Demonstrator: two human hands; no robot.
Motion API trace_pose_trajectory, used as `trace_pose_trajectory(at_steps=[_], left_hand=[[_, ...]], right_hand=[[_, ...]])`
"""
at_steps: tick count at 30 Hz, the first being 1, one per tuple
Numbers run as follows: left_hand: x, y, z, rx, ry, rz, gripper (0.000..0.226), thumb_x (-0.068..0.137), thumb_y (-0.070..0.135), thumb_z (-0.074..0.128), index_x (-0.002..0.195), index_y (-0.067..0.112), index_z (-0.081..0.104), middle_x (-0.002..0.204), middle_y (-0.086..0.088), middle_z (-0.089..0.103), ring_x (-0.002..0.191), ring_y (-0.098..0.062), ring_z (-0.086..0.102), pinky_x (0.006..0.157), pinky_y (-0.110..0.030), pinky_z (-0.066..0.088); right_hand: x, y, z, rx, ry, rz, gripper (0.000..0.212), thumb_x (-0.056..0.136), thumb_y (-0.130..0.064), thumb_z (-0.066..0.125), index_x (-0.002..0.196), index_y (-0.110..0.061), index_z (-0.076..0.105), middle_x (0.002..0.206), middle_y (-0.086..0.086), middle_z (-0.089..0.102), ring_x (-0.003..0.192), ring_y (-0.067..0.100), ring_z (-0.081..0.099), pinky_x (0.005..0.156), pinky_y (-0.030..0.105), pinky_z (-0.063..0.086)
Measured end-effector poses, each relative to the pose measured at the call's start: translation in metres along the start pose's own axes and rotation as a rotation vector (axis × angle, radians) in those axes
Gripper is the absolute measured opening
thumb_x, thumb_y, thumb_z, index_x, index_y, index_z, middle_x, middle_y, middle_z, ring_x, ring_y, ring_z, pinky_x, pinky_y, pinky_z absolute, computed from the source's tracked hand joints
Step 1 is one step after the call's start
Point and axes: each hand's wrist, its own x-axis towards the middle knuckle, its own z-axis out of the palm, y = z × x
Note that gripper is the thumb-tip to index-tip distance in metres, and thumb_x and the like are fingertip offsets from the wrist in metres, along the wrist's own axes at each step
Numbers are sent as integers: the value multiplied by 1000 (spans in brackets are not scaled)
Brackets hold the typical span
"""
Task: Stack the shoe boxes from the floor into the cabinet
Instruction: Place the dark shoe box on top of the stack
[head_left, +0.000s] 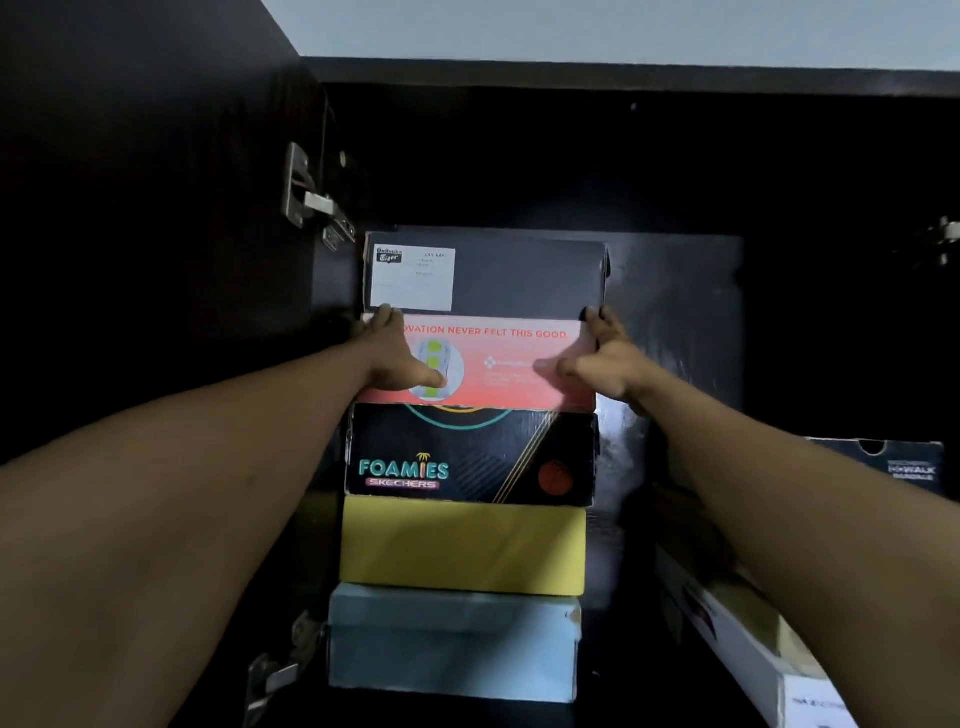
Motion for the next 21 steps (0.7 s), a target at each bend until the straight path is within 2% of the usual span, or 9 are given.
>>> trace_pose_trajectory(at_steps=[2, 4, 6, 9, 11, 14, 17, 19, 21], left_hand=[[-4, 1, -3, -38, 25, 30, 121, 72, 61, 76, 156, 6, 8, 164, -11, 8, 150, -32, 13, 121, -42, 20], [-16, 0, -7, -86, 45, 74, 114, 68, 56, 82, 152, 9, 22, 157, -12, 24, 145, -31, 24, 118, -43, 27], [-34, 1, -16, -116, 28, 92, 110, 63, 54, 84, 150, 15, 29, 151, -7, 30, 140, -28, 31, 116, -43, 31], [-63, 4, -42, -121, -29, 71, 127, 48, 63, 79, 154, 21, 22, 156, 0, 21, 141, -25, 32, 115, -41, 34], [-82, 9, -64, -99, -49, 66, 139, 43, 69, 74, 157, 21, 11, 164, 1, 4, 149, -24, 20, 119, -40, 27], [-121, 25, -100, -45, -73, 104, 131, 62, 61, 78, 158, 17, 0, 166, 0, -7, 153, -21, 6, 122, -40, 19], [-166, 40, -140, 0, -71, 182, 123, 69, 60, 76, 158, 19, 1, 166, -1, 0, 152, -21, 7, 122, -40, 21], [-206, 47, -170, 44, -41, 238, 118, 70, 64, 72, 158, 22, 6, 166, 2, 7, 151, -19, 14, 119, -41, 27], [-252, 48, -198, 73, 6, 276, 111, 73, 65, 70, 157, 25, 10, 164, 5, 12, 148, -18, 21, 115, -42, 33]], right_hand=[[-4, 0, -12, 32, 6, 6, 96, 85, -25, 75, 158, -23, 12, 166, 2, 0, 153, 28, 6, 124, 39, 12], [-10, -2, -19, 63, 59, 4, 100, 83, -21, 76, 159, -23, 11, 166, -2, 1, 152, 26, 12, 124, 40, 16], [-21, -9, -24, 37, 83, -3, 101, 82, -21, 76, 159, -25, 11, 167, -3, 1, 153, 22, 10, 124, 39, 14], [-39, -30, -39, -12, 64, -28, 99, 83, -17, 76, 159, -24, 12, 166, 1, 1, 153, 20, 5, 124, 36, 11], [-57, -54, -52, 14, 58, -29, 101, 80, -14, 77, 159, -23, 14, 165, 3, 10, 152, 20, 13, 124, 37, 17], [-78, -79, -72, 80, 60, -54, 101, 75, -24, 78, 158, -23, 20, 156, -4, 29, 146, 16, 28, 121, 39, 28], [-94, -92, -84, 116, 31, -91, 99, 65, -48, 76, 152, -36, 29, 155, -2, 39, 140, 21, 43, 115, 45, 39], [-134, -125, -91, 121, 60, -107, 94, 75, -38, 77, 154, -30, 27, 157, -1, 34, 141, 22, 41, 116, 44, 36], [-181, -164, -93, 133, 76, -123, 86, 85, -29, 75, 155, -25, 26, 159, 1, 30, 143, 21, 36, 118, 34, 31]])
